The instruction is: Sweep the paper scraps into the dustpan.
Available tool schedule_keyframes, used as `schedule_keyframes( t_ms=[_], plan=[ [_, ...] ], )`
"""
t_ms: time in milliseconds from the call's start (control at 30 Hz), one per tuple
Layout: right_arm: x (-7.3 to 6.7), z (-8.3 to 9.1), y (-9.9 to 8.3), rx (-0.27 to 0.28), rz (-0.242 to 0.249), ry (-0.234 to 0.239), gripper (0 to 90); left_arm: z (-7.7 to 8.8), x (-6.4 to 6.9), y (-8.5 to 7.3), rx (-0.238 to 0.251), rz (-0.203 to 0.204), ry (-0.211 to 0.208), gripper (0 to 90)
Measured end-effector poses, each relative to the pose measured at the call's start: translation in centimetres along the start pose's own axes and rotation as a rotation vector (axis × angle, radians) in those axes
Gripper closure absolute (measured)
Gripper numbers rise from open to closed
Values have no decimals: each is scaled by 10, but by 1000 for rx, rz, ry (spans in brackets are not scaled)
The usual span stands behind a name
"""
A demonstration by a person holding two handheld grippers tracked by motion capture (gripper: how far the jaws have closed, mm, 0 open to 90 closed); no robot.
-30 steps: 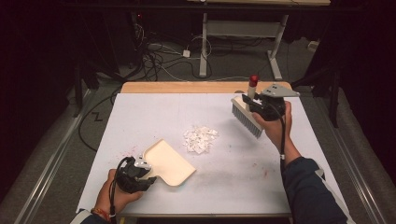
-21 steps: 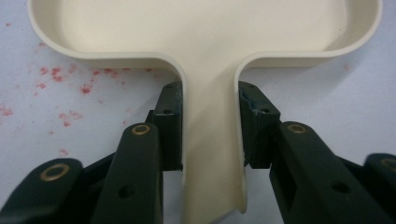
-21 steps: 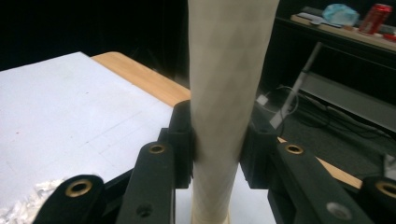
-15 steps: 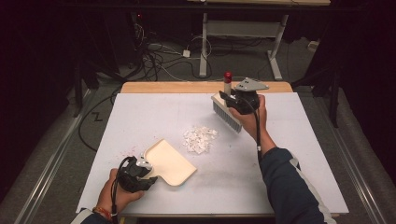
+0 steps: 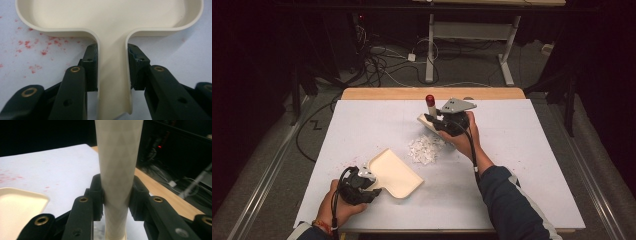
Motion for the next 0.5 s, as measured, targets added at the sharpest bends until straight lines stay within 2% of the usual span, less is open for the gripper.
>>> schedule_keyframes(
  t_ms=[33,267,300,433,500],
  plan=[
    [-8,3,1,14,11,20,700,0,0,0,-3,-2,2,633],
    [-21,12,-1,27,16,46,697,0,-1,0,-1,-3,5,633],
    [-25,16,-2,23,37,45,697,0,-1,0,0,-2,7,633],
    [-33,23,-1,30,63,57,701,0,-1,0,-1,-4,9,633],
    [-34,26,-1,26,87,42,704,0,0,0,-2,-3,9,633]
  ],
)
Point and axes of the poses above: each handheld gripper's, and its own axes: z roughly backward along the jaws, y roughly out of its top, x roughly to its right, the point moved 10 cm from there along -z, roughly forward along the jaws, and after that the axes turned 11 degrees about -y, right-handed, at the moved point
